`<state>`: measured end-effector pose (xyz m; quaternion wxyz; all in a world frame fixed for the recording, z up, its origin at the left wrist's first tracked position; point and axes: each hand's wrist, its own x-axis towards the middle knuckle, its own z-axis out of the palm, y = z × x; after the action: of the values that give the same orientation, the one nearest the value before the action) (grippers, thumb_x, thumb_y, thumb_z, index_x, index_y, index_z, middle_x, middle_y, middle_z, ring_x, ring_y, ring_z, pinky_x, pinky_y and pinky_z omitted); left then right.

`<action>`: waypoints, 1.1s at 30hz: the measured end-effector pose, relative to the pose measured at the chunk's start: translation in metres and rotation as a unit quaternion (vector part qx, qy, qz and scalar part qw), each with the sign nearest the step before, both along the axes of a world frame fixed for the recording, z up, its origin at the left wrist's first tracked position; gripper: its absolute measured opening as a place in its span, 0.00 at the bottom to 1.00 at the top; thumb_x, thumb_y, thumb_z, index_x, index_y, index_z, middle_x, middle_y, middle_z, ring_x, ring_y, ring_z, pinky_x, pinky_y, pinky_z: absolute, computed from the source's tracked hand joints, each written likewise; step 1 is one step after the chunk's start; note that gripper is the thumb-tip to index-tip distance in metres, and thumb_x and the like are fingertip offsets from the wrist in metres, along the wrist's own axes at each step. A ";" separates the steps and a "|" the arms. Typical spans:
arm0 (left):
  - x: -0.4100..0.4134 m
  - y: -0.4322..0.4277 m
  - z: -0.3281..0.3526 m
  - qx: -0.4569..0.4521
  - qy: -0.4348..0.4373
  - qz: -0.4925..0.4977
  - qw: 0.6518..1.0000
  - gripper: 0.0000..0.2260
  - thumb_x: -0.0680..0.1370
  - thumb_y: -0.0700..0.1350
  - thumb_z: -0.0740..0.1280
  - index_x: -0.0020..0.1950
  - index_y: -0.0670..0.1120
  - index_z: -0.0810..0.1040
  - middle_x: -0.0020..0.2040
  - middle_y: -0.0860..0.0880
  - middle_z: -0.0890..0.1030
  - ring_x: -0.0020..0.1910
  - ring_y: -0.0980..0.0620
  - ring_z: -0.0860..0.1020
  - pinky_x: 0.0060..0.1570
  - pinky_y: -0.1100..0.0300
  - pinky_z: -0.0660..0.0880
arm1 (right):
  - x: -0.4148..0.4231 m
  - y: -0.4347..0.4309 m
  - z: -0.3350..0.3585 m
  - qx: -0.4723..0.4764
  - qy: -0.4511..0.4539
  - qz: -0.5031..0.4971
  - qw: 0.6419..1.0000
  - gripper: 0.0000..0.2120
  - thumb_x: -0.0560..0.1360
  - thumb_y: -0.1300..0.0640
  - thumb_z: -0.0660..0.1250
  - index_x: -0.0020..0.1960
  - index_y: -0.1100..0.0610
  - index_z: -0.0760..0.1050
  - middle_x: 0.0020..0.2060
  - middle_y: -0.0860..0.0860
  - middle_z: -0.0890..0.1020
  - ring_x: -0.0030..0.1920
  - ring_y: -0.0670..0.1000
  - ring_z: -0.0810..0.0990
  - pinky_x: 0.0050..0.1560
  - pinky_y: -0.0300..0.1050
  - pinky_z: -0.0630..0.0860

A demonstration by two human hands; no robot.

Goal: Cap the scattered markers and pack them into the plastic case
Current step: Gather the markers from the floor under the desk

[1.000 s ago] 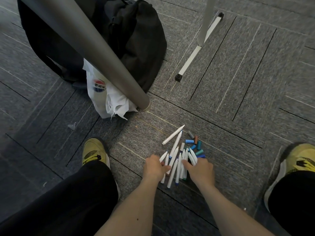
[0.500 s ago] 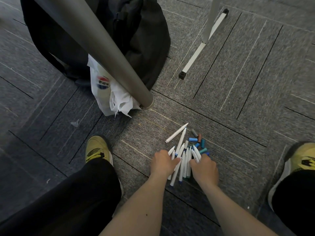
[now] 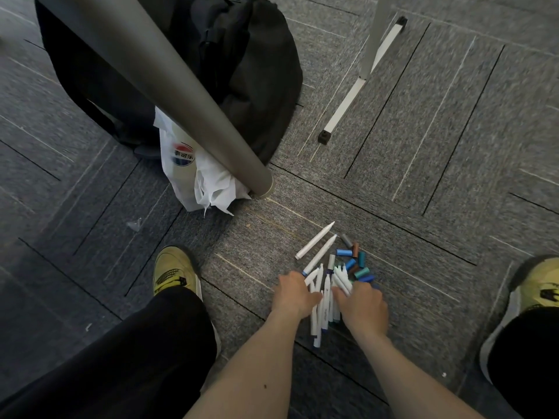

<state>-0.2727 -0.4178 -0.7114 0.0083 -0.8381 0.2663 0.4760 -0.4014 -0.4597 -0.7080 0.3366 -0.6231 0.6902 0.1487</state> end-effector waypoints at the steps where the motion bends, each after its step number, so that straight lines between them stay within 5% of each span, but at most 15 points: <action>1: 0.000 0.000 -0.001 -0.002 0.006 -0.003 1.000 0.14 0.74 0.51 0.73 0.39 0.44 0.73 0.34 0.49 0.75 0.29 0.53 0.72 0.24 0.60 0.65 | 0.000 0.001 0.000 0.000 -0.002 -0.001 1.000 0.17 0.76 0.41 0.66 0.40 0.54 0.72 0.34 0.49 0.73 0.39 0.52 0.76 0.39 0.44 0.70; 6: 0.001 -0.002 -0.002 -0.007 0.023 -0.010 1.000 0.15 0.74 0.47 0.71 0.34 0.45 0.67 0.31 0.49 0.70 0.27 0.53 0.69 0.23 0.60 0.62 | 0.001 0.000 -0.001 0.015 -0.018 -0.024 0.999 0.12 0.75 0.48 0.67 0.41 0.55 0.75 0.36 0.51 0.77 0.39 0.54 0.78 0.37 0.44 0.69; 12: 0.006 0.002 -0.003 -0.040 0.090 -0.011 0.995 0.15 0.78 0.46 0.65 0.32 0.44 0.69 0.31 0.48 0.71 0.30 0.51 0.69 0.33 0.57 0.68 | -0.005 -0.001 -0.002 0.045 -0.082 -0.083 0.992 0.08 0.74 0.55 0.68 0.38 0.55 0.76 0.34 0.51 0.78 0.36 0.52 0.77 0.33 0.44 0.67; 17: 0.008 0.007 0.002 -0.050 0.116 0.032 0.992 0.12 0.81 0.49 0.61 0.54 0.40 0.73 0.51 0.41 0.78 0.50 0.42 0.76 0.44 0.55 0.69 | -0.012 -0.002 -0.004 0.054 -0.150 -0.120 0.980 0.04 0.77 0.59 0.64 0.47 0.59 0.74 0.41 0.56 0.78 0.42 0.57 0.76 0.35 0.47 0.67; 20: 0.002 0.010 0.002 -0.063 0.116 0.051 0.990 0.10 0.80 0.49 0.62 0.54 0.43 0.70 0.54 0.41 0.78 0.54 0.41 0.77 0.52 0.50 0.75 | -0.012 -0.001 -0.004 0.072 -0.199 -0.170 0.962 0.05 0.79 0.62 0.61 0.46 0.57 0.74 0.41 0.57 0.80 0.40 0.56 0.81 0.42 0.54 0.79; 28: -0.002 0.020 0.002 -0.067 0.130 0.098 0.984 0.08 0.80 0.47 0.62 0.53 0.43 0.69 0.47 0.44 0.77 0.44 0.46 0.77 0.44 0.53 0.76 | -0.015 0.007 -0.009 0.036 -0.174 -0.159 0.971 0.07 0.79 0.56 0.66 0.46 0.59 0.77 0.40 0.54 0.79 0.43 0.56 0.78 0.41 0.46 0.70; 33: 0.002 0.025 0.002 -0.054 0.142 0.156 0.976 0.13 0.82 0.43 0.59 0.63 0.40 0.62 0.48 0.37 0.80 0.24 0.51 0.77 0.25 0.59 0.74 | -0.013 0.006 -0.006 0.020 -0.140 -0.132 0.981 0.16 0.74 0.49 0.73 0.34 0.56 0.73 0.34 0.52 0.77 0.39 0.54 0.76 0.34 0.45 0.67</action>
<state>-0.2706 -0.3931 -0.7095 -0.1495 -0.7924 0.1560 0.5705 -0.4142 -0.4540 -0.7140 0.4589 -0.5349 0.7089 0.0275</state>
